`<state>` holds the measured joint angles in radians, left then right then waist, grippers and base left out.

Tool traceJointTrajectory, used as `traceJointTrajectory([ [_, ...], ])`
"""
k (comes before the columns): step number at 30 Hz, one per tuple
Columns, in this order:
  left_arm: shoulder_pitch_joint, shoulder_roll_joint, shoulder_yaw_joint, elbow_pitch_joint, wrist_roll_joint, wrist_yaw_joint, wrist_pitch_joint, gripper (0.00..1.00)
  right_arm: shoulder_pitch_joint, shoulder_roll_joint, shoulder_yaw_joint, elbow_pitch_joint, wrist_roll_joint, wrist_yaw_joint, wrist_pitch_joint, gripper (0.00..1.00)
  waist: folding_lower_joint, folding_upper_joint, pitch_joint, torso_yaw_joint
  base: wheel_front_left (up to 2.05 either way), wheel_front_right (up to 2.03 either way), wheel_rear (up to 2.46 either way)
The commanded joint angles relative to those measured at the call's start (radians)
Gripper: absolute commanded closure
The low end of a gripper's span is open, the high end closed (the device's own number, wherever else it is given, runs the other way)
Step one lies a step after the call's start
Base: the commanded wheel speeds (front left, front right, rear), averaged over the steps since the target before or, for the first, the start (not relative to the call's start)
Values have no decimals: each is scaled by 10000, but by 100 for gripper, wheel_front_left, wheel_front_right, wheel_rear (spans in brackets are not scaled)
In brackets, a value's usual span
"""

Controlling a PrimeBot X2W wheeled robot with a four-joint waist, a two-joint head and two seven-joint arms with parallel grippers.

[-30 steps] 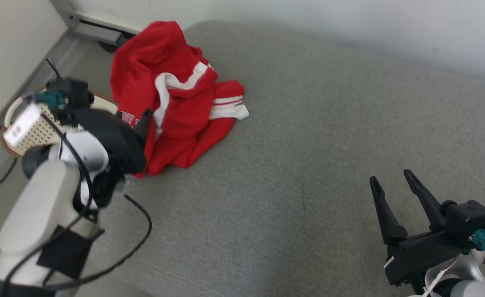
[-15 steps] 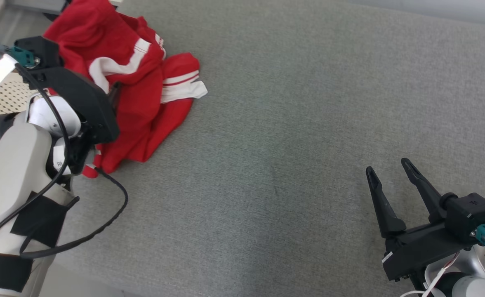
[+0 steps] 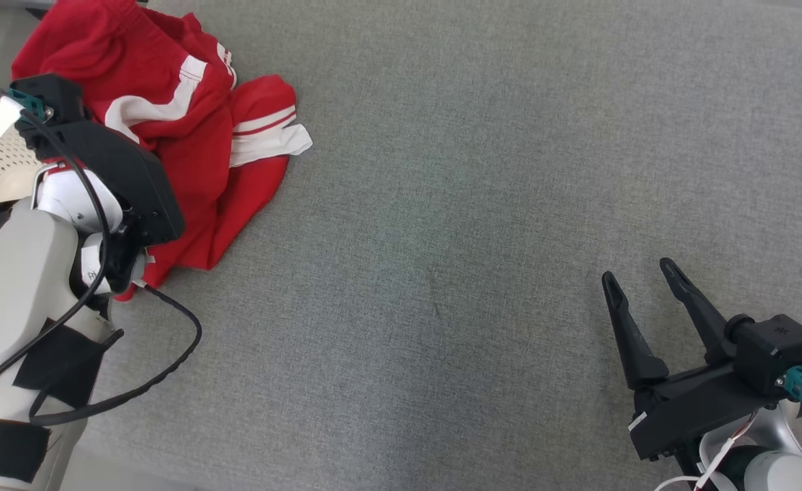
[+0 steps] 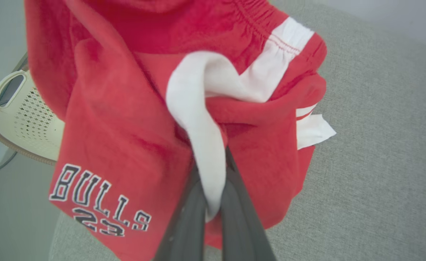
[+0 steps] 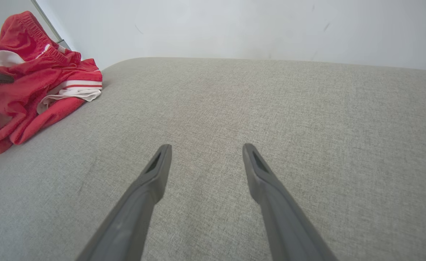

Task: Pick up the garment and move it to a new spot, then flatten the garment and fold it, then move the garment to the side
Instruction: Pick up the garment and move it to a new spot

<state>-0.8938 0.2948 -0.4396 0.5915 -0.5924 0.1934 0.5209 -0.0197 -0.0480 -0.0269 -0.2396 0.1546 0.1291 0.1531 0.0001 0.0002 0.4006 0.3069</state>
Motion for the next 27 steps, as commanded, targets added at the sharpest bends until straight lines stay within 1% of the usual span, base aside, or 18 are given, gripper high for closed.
traceJointTrajectory([
  [1, -105, 62, -66, 21, 78, -73, -143, 100, -91, -45, 19, 57, 96, 30, -62, 0, -1, -2, -142, -18, 0, 0, 0],
  [9, -221, 25, -285, -82, 262, -500, -942, 100, 48, -45, 160, 500, 395, 30, -303, 0, -1, -2, -1065, -222, 0, 0, 0],
  [13, -374, -53, -484, -267, 371, -704, -1066, 100, 184, -43, 308, 697, 578, 30, -424, 0, -1, -2, -1584, -450, 0, 0, 0],
  [20, -638, -305, -965, -745, 541, -1051, -1153, 100, 470, -43, 625, 1169, 932, 30, -694, 0, -1, -2, -2545, -1220, 0, 0, 0],
  [21, -638, -305, -965, -745, 541, -1051, -1153, 100, 470, -43, 625, 1169, 932, 30, -694, 0, -1, -2, -2545, -1220, 0, 0, 0],
  [27, -868, -642, -1290, -1235, 583, -1224, -1144, 100, 669, -42, 745, 1405, 1138, 30, -858, 0, -1, -2, -3146, -1979, 0, 0, 0],
])
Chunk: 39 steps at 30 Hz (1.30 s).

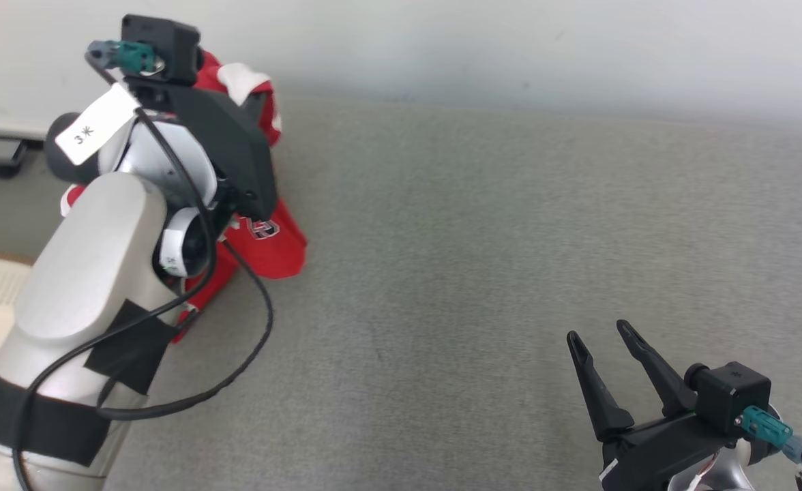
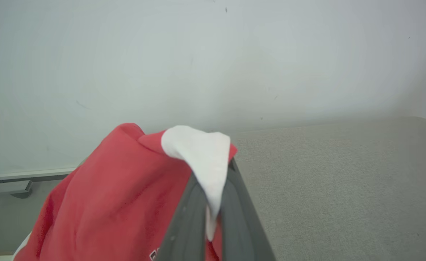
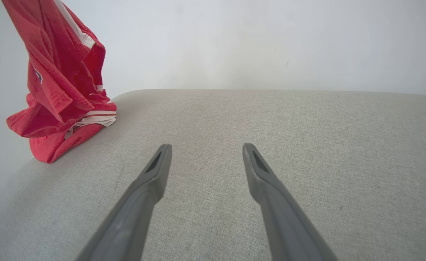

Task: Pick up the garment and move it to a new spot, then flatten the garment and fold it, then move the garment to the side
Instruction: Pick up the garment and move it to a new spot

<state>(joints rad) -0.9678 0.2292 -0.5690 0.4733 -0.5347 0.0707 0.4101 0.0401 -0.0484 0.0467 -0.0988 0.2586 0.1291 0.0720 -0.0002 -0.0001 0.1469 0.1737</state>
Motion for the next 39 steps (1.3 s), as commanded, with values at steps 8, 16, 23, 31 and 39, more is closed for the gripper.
traceJointTrajectory([
  [8, -381, -866, -415, -680, -192, -247, -168, 100, 226, -39, 140, 209, 327, 30, -225, 0, 2, 1, -1034, -1612, 0, 0, 0],
  [16, -525, -1561, -907, -1146, -431, -338, -383, 100, 144, -39, 251, 258, 383, 30, -292, 0, 2, 1, -1049, -2669, 0, 0, 0],
  [23, -561, -1719, -1397, -1067, -686, -178, -335, 100, 31, -39, 339, 344, 515, 30, -396, 0, 2, 1, -910, -3357, 0, 0, 0],
  [31, 221, -1568, -1624, 71, -895, -156, -247, 100, -168, -39, 416, 489, 665, 30, -612, 0, 2, 1, -522, -3764, 0, 0, 0],
  [39, 614, -1339, -1701, 1218, -795, -163, -654, 100, -480, -40, 718, 662, 762, 30, -791, 0, 2, 1, -160, -3876, 0, 0, 0],
])
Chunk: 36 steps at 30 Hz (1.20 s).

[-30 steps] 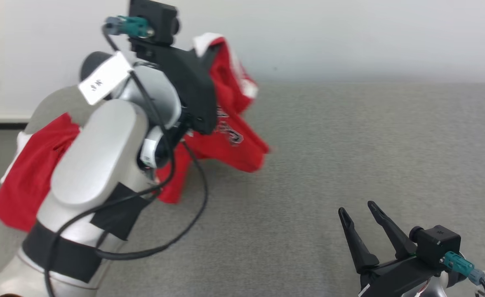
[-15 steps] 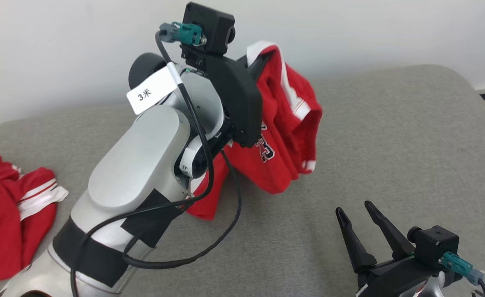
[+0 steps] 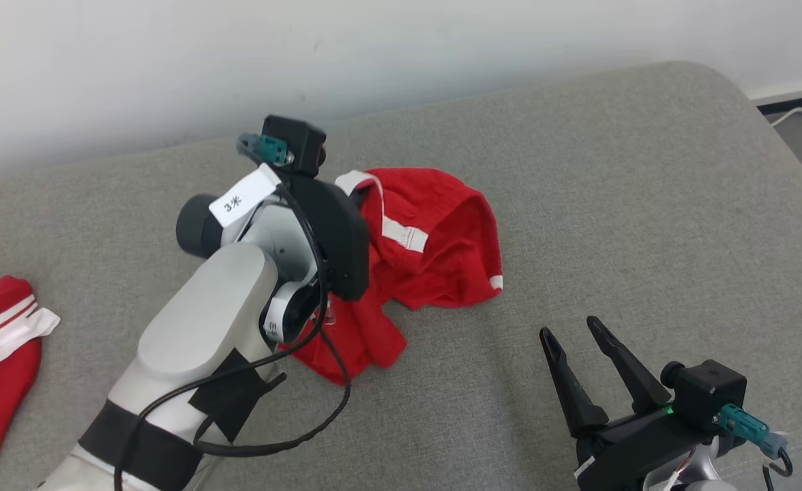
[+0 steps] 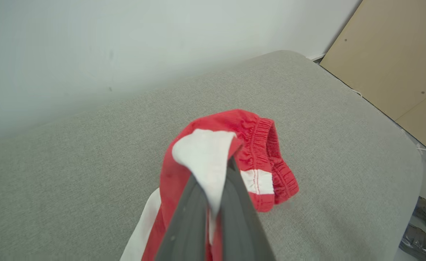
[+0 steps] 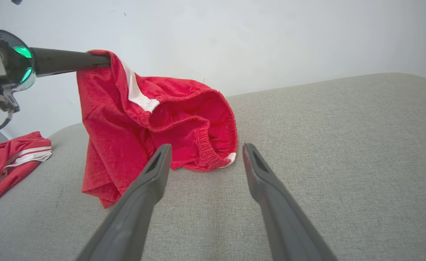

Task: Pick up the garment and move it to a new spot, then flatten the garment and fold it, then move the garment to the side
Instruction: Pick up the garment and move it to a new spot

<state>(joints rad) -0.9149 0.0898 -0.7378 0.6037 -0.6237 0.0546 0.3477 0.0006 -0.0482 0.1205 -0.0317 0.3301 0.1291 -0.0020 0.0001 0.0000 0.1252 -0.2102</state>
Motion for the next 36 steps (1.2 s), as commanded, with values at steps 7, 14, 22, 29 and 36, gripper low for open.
traceJointTrajectory([
  [7, 422, -3, -161, 683, 20, -143, -388, 100, -324, -41, -12, 158, 110, 30, -179, 0, -1, 0, 372, 42, 0, 0, 0],
  [14, 595, -193, -259, 1126, -306, -244, -498, 70, -493, -42, -5, 297, 54, 30, -270, 0, -1, 0, 500, 292, 0, 0, 0],
  [22, 393, -285, -140, 1172, -640, -237, -680, 0, -465, -42, -134, 455, 86, 30, -320, 0, -1, 0, 370, 645, 0, 0, 0],
  [29, 224, -136, -16, 888, -942, -17, 82, 0, -374, -43, -236, 526, 84, 30, -312, 0, -1, 0, 109, 934, 0, 0, 0],
  [36, 509, 409, -131, -106, -1072, 507, 1484, 0, -194, -43, -382, 524, 34, 30, -264, 0, -1, 0, -181, 1167, 0, 0, 0],
])
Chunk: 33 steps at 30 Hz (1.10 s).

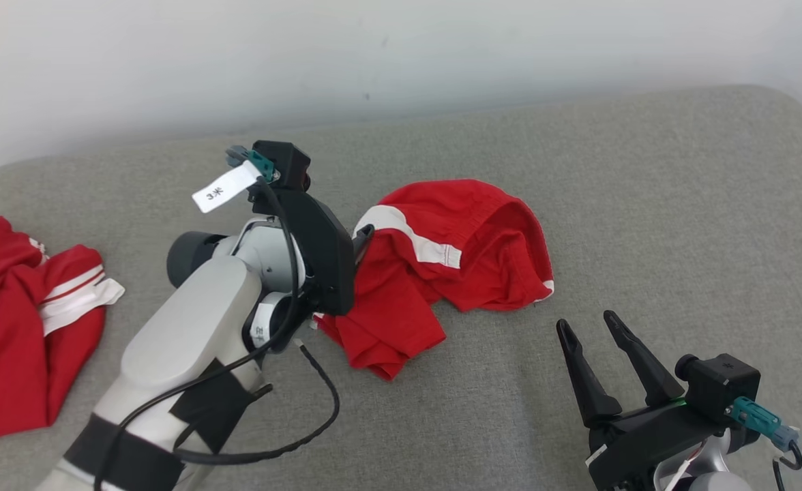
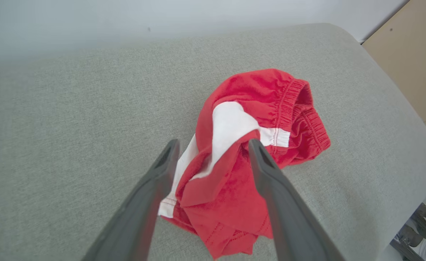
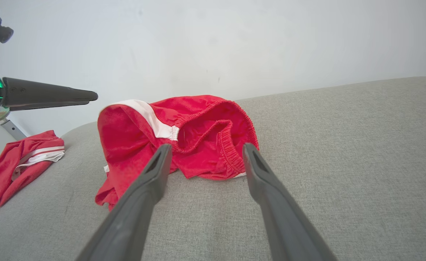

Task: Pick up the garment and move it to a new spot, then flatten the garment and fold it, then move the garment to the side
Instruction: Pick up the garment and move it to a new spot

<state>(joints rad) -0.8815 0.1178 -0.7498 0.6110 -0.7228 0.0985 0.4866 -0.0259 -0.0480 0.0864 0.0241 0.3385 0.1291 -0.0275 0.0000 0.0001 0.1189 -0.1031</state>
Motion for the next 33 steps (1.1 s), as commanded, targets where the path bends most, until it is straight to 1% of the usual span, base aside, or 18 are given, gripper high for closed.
traceJointTrajectory([
  [1, 285, 228, -40, -347, -86, 176, 243, 0, 97, -45, -45, -47, -54, 30, 10, 0, 0, -1, -145, 118, 0, 0, 0],
  [4, 773, 443, -172, -822, -229, 381, 853, 0, 129, -45, -54, -87, -60, 30, 53, 0, 0, -1, -214, 171, 0, 0, 0],
  [5, 773, 443, -172, -822, -229, 381, 853, 0, 129, -45, -54, -87, -60, 30, 53, 0, 0, -1, -214, 171, 0, 0, 0],
  [8, 1229, 667, -325, -1318, -283, 590, 1370, 0, 153, -47, -53, -120, -52, 30, 60, 0, 0, -1, -237, 194, 0, 0, 0],
  [12, 1879, 839, -501, -1776, -334, 812, 1625, 0, 136, -45, 23, -144, -13, 30, 79, 0, 0, -1, -213, 163, 0, 0, 0],
  [17, 2427, 890, -557, -1946, -394, 1116, 1571, 0, 64, -45, 129, -173, 55, 30, 81, 0, 0, -1, -109, -19, 0, 0, 0],
  [22, 2640, 904, -463, -1820, -397, 1287, 1263, 0, -14, -45, 141, -190, 31, 30, 54, 0, 0, -1, 85, -202, 0, 0, 0],
  [27, 2537, 888, -391, -1614, -337, 1359, 1014, 0, -72, -45, 147, -239, -3, 30, 16, 0, 0, -1, 324, -334, 0, 0, 0],
  [33, 2528, 836, -257, -1305, -416, 1251, 575, 0, -192, -44, 150, -212, 16, 30, -17, 0, 0, -1, 581, -476, 0, 0, 0],
])
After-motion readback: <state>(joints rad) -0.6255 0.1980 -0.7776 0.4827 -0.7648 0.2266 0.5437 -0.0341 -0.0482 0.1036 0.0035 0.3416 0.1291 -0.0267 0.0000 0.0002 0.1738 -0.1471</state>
